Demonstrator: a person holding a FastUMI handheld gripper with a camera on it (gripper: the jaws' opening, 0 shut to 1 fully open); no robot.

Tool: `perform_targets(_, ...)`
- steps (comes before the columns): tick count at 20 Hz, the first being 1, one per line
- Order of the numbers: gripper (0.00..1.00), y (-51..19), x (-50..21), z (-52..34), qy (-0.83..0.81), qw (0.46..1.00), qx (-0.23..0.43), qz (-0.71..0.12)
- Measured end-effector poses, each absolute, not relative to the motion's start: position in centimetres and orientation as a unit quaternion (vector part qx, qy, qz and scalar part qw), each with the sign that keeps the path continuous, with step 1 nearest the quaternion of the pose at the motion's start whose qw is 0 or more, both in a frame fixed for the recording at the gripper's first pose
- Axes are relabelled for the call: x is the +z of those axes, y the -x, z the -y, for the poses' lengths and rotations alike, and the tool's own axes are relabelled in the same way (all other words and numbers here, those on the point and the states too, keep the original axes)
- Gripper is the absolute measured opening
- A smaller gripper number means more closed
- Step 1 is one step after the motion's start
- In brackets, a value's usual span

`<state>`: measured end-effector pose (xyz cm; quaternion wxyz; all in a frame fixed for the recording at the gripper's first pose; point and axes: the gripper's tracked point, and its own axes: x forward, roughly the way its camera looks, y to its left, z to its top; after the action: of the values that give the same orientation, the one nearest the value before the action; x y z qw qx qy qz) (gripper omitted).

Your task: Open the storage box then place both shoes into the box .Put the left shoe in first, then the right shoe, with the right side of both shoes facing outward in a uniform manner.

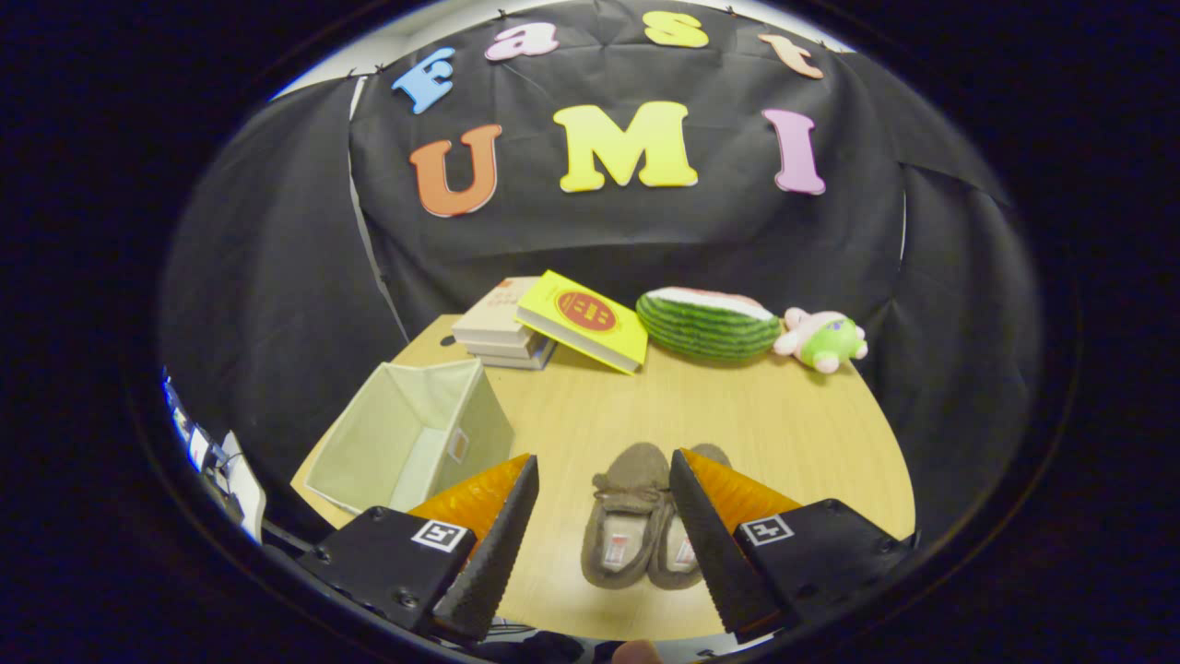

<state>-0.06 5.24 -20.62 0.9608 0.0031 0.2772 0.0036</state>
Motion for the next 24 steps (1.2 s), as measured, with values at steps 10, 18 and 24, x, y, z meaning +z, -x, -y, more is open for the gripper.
perform_targets(10,0.79,0.4,-30.4,-5.1,-0.047,0.924,-0.010,-0.379)
perform_targets(18,0.39,1.3,-33.1,-2.9,-0.060,0.907,-0.060,-0.413)
perform_targets(24,0.37,1.0,-34.8,-2.7,-0.081,0.896,-0.071,-0.431)
